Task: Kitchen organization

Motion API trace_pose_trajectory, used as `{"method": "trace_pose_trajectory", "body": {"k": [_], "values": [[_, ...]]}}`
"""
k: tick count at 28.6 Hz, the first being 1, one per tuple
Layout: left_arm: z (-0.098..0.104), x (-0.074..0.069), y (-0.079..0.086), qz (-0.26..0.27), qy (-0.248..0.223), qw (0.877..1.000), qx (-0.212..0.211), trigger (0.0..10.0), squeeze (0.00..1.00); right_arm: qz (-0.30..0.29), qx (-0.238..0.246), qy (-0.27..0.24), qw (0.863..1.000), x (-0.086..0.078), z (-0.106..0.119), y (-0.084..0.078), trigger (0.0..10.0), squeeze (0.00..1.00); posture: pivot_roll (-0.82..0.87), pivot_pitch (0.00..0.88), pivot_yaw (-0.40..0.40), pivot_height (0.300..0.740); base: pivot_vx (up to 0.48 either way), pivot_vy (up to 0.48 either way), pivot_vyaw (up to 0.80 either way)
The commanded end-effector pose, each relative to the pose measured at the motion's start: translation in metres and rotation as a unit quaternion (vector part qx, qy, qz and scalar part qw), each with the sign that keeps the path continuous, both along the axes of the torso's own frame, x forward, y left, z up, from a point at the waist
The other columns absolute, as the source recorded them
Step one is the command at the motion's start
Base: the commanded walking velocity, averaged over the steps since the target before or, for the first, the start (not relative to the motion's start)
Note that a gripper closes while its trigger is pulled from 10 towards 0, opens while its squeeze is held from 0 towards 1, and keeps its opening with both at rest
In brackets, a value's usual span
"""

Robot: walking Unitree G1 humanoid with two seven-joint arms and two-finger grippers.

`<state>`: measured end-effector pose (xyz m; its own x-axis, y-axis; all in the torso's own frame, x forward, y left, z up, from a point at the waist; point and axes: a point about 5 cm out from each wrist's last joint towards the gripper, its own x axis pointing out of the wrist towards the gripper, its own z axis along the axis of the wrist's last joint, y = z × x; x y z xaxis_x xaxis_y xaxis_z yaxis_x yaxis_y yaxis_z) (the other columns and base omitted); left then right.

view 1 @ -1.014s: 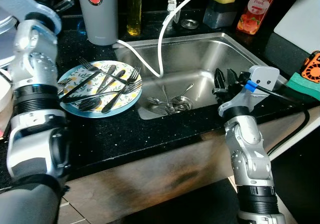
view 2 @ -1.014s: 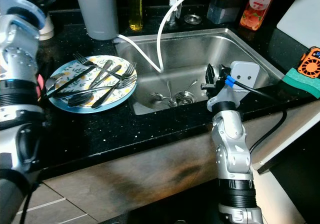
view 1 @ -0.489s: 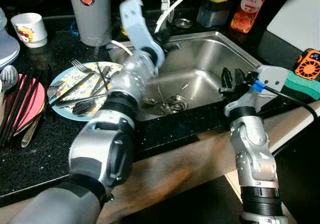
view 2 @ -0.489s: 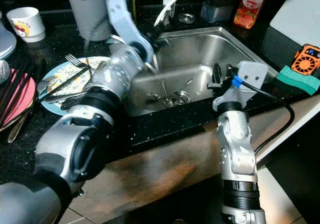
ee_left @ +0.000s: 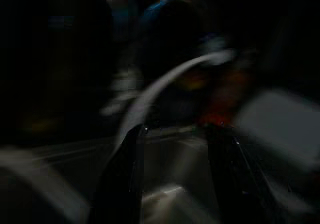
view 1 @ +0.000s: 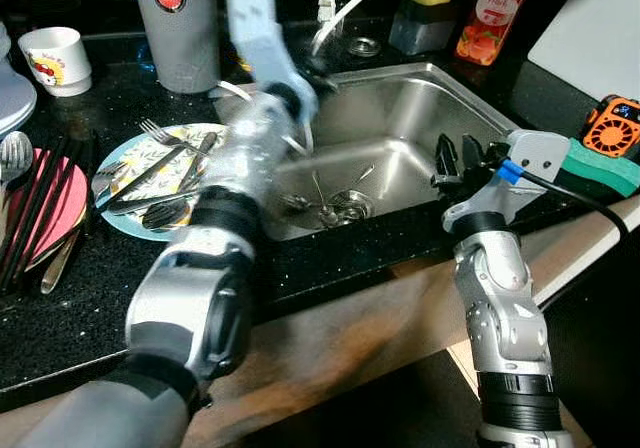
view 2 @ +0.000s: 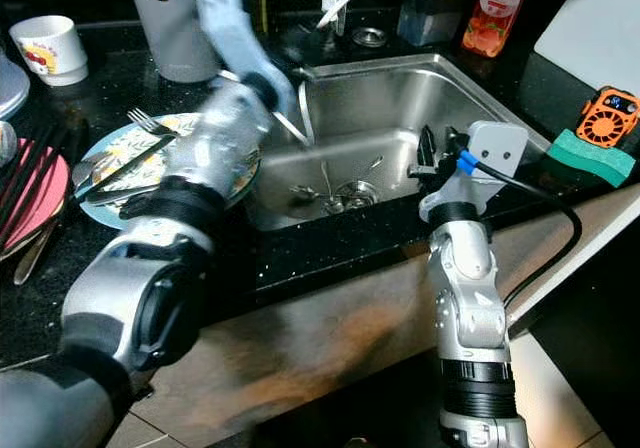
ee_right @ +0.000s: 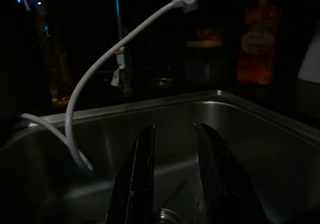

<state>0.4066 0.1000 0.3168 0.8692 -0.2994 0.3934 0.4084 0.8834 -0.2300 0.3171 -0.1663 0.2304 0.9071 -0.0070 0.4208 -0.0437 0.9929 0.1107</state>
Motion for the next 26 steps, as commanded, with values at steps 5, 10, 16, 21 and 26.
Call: {"method": "trace_pose_trajectory", "body": {"k": [5, 10, 16, 21, 26], "values": [[-0.025, 0.005, 0.073, 0.184, 0.090, 0.975, 0.082, 10.0, 0.00, 0.004, 0.002, 0.008, 1.000, 0.001, -0.004, -0.001, 10.0, 0.00, 0.03, 0.078, -0.061, 0.740, 0.000, 0.000, 0.00], [-0.025, -0.008, 0.140, 0.291, 0.113, 0.948, 0.065, 10.0, 1.00, 0.006, 0.002, 0.007, 1.000, 0.002, -0.003, -0.001, 10.0, 0.00, 0.04, 0.081, -0.062, 0.740, 0.000, 0.000, 0.00], [-0.035, -0.006, 0.154, 0.281, 0.153, 0.947, 0.020, 10.0, 0.04, 0.007, 0.002, 0.008, 1.000, 0.002, -0.004, 0.000, 10.0, 0.00, 0.03, 0.075, -0.063, 0.740, 0.000, 0.000, 0.00], [-0.042, 0.002, 0.140, 0.208, 0.183, 0.960, -0.030, 10.0, 0.00, 0.005, 0.002, 0.006, 1.000, 0.003, -0.002, -0.001, 10.0, 0.00, 0.02, 0.071, -0.061, 0.740, 0.000, 0.000, 0.00], [-0.050, 0.009, 0.117, 0.123, 0.221, 0.966, -0.054, 10.0, 0.00, 0.000, 0.000, 0.004, 1.000, 0.002, -0.001, -0.004, 10.0, 0.00, 0.01, 0.065, -0.059, 0.740, 0.000, 0.000, 0.00]]}}
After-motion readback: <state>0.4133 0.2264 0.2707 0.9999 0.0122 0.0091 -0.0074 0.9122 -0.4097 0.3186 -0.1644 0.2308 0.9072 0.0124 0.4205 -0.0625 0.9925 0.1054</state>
